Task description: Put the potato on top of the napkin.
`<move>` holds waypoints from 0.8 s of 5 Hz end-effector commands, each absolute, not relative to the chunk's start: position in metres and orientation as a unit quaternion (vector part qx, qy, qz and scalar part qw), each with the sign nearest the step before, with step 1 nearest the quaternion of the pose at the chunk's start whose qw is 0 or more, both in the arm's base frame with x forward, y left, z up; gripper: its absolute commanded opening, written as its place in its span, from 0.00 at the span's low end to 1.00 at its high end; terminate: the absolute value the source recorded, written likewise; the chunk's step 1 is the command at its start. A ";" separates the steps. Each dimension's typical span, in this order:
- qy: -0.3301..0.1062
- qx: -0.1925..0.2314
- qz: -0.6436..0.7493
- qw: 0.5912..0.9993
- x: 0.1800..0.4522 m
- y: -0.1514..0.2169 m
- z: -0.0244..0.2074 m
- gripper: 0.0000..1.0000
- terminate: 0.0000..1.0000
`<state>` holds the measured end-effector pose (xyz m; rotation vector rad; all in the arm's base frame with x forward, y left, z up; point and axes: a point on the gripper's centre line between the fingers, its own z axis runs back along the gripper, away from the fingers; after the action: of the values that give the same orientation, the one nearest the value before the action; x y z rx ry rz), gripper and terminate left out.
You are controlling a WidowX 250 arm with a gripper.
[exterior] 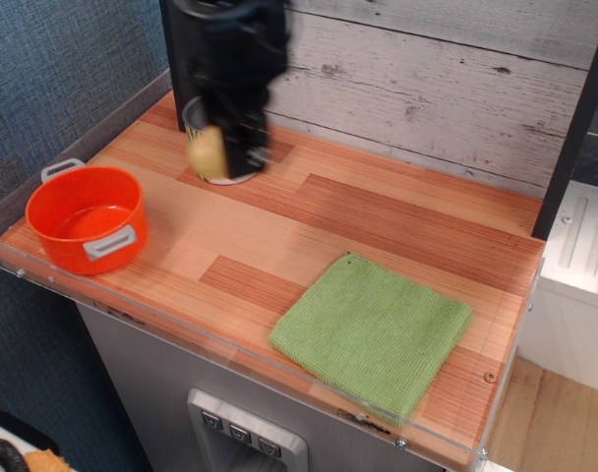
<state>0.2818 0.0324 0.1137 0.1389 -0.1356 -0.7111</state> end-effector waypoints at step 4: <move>-0.058 0.036 -0.452 0.890 0.254 -0.064 0.058 0.00 0.00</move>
<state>0.2568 -0.0643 0.0468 0.0685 -0.0849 -0.9393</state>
